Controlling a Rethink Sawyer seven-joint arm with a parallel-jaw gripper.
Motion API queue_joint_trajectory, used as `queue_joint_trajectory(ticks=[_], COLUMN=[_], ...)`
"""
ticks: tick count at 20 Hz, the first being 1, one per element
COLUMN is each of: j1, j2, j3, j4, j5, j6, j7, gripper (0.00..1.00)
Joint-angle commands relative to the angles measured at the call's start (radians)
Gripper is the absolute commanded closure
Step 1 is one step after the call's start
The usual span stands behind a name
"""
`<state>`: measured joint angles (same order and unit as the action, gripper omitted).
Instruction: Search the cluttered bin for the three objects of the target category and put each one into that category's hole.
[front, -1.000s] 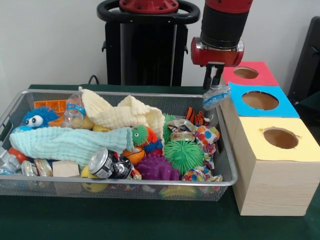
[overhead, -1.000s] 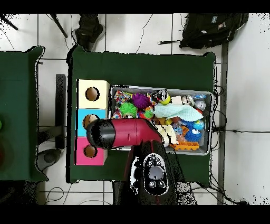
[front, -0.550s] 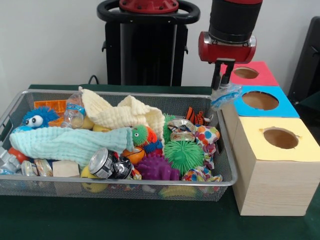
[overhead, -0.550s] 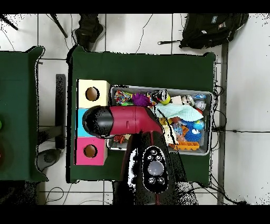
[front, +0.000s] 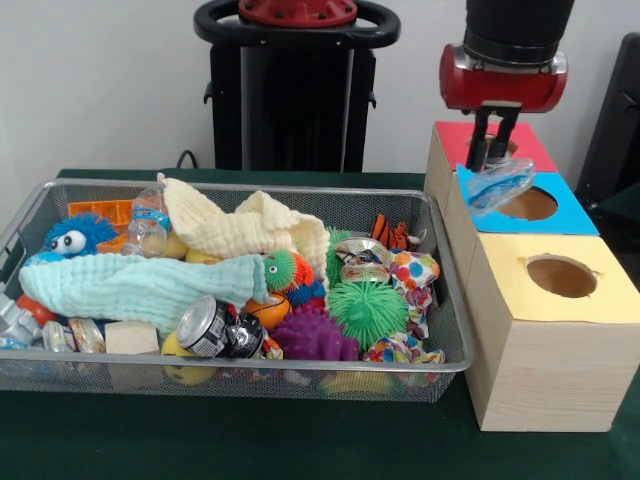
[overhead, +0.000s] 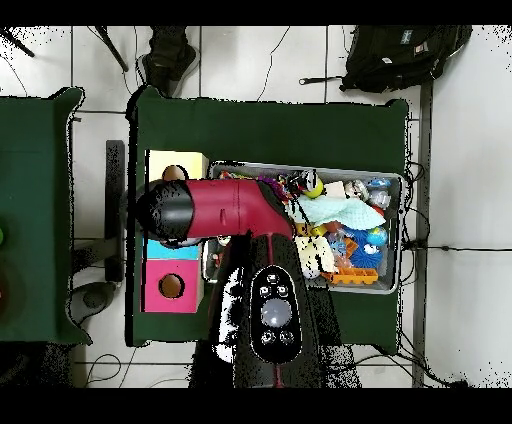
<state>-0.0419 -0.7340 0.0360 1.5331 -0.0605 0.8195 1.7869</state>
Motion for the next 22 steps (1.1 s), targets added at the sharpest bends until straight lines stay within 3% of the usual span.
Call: queue_joint_trajectory(ticks=[1, 22], j1=[0.032, 0.016], j2=[0.042, 0.067], j3=[0.019, 0.025], j4=[-0.044, 0.062], j5=[0.047, 0.071], j6=[0.101, -0.01], j7=[0.204, 0.141], gripper=[1.0, 1.0])
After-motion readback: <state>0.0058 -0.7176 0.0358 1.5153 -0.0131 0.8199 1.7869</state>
